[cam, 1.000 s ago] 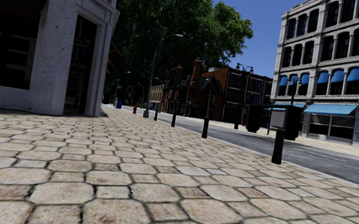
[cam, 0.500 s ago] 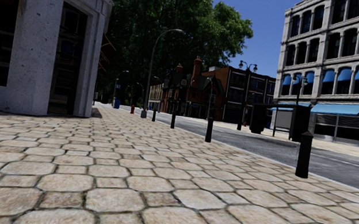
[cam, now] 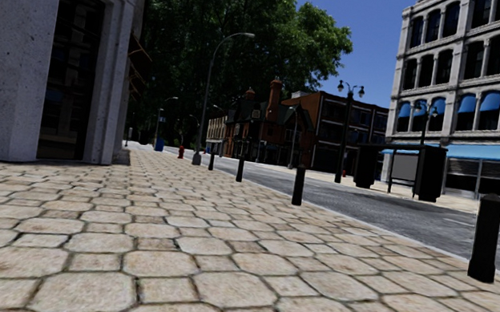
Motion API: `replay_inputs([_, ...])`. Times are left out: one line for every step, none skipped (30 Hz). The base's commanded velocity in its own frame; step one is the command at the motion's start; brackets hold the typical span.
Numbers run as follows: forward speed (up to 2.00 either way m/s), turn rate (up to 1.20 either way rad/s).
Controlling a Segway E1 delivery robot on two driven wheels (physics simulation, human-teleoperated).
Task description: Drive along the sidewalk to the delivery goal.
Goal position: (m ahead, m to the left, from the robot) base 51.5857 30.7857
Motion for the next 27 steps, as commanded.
replay_inputs([2.00, 0.00])
replay_inputs([2.00, 0.00])
replay_inputs([2.00, 0.00])
replay_inputs([2.00, 0.00])
replay_inputs([2.00, 0.00])
replay_inputs([2.00, 0.00])
replay_inputs([2.00, 0.00])
replay_inputs([2.00, 0.00])
replay_inputs([2.00, 0.04])
replay_inputs([2.00, 0.10])
replay_inputs([2.00, 0.16])
replay_inputs([2.00, 0.19])
replay_inputs([2.00, 0.19])
replay_inputs([2.00, 0.20])
replay_inputs([2.00, 0.23])
replay_inputs([2.00, 0.27])
replay_inputs([2.00, 0.27])
replay_inputs([2.00, 0.28])
replay_inputs([2.00, 0.28])
replay_inputs([2.00, 0.28])
replay_inputs([2.00, 0.28])
replay_inputs([2.00, 0.28])
replay_inputs([2.00, 0.28])
replay_inputs([2.00, 0.28])
replay_inputs([2.00, 0.28])
replay_inputs([2.00, 0.28])
replay_inputs([2.00, 0.28])
